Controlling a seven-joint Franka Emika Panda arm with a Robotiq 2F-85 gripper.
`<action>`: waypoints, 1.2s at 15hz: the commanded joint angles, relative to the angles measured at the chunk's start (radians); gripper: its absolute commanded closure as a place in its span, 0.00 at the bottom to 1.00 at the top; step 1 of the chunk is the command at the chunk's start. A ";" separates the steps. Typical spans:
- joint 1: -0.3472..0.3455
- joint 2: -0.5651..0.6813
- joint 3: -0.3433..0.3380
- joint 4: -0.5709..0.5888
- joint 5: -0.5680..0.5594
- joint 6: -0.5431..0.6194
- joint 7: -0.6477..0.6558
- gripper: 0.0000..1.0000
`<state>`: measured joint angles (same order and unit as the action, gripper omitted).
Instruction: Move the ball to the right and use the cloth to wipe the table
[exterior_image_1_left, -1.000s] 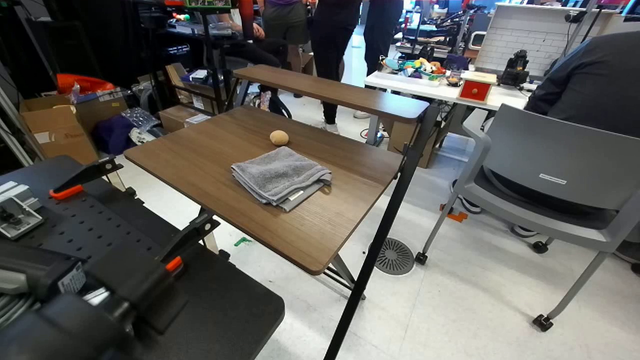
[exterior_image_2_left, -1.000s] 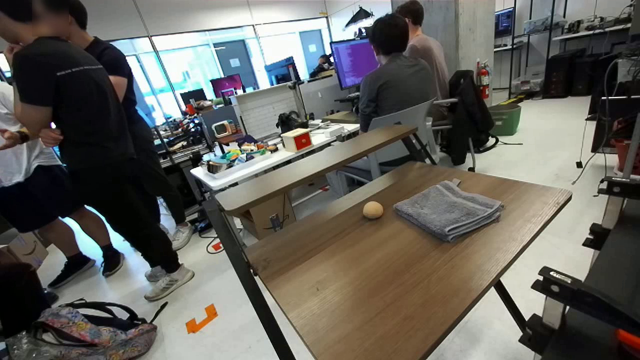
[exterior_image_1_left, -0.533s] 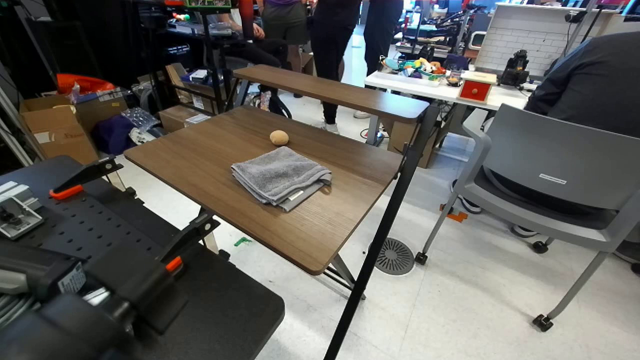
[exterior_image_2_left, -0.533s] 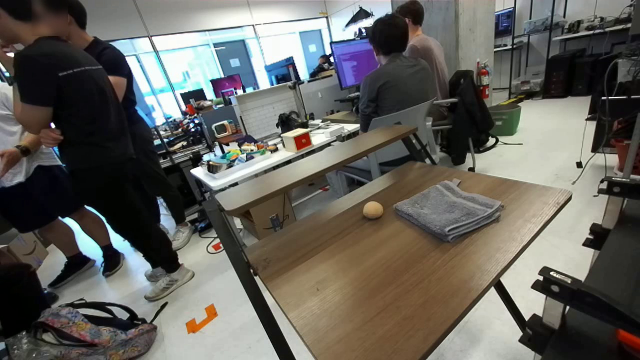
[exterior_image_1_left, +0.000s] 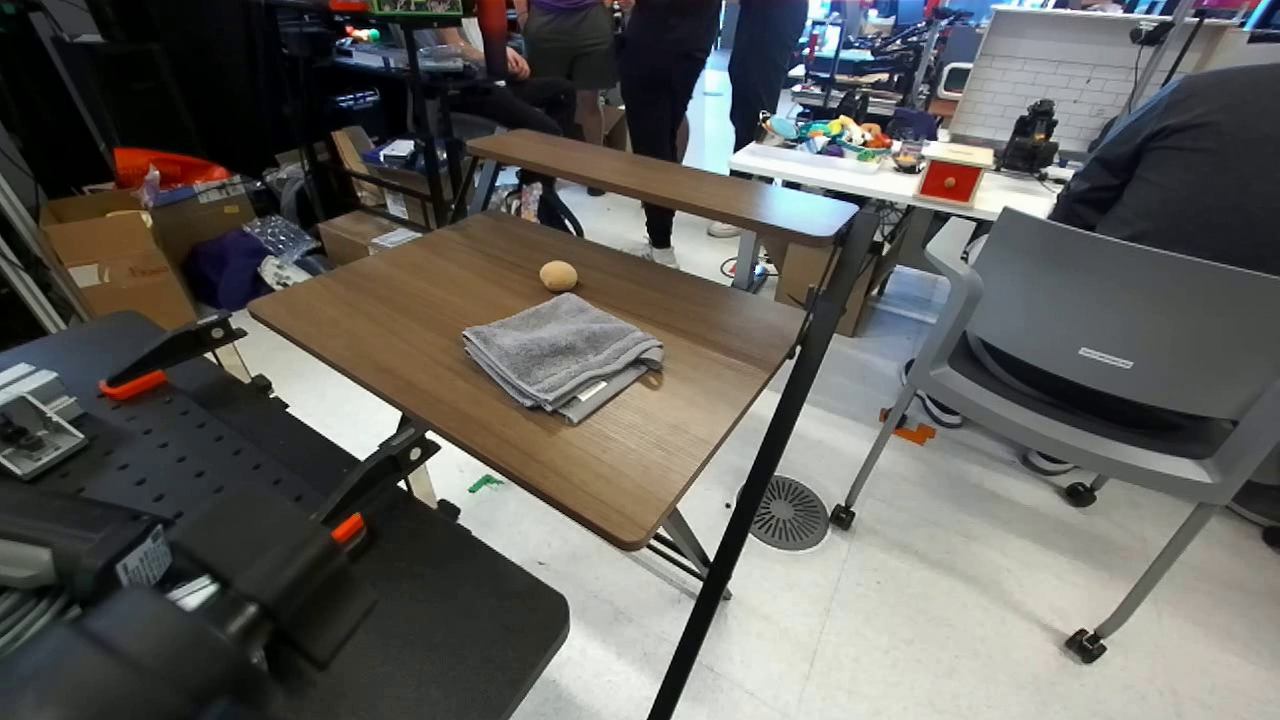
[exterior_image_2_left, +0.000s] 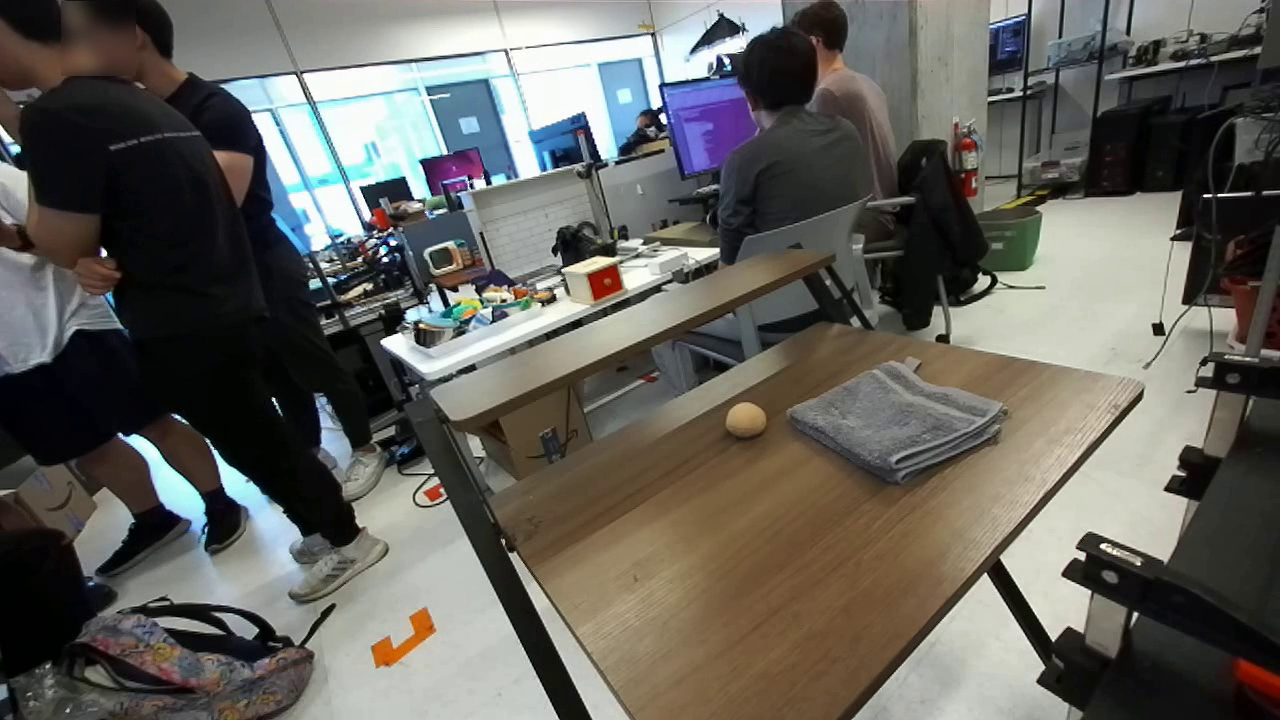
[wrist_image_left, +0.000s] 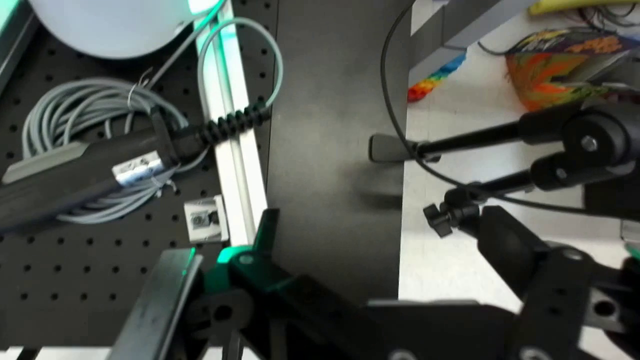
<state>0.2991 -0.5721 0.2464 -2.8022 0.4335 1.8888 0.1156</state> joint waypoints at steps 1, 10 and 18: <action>0.011 0.050 0.005 0.000 0.034 -0.001 0.004 0.00; 0.018 0.143 0.010 0.010 0.072 0.014 0.003 0.00; 0.018 0.143 0.010 0.010 0.072 0.014 0.003 0.00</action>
<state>0.3180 -0.4286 0.2565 -2.7932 0.5064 1.9048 0.1183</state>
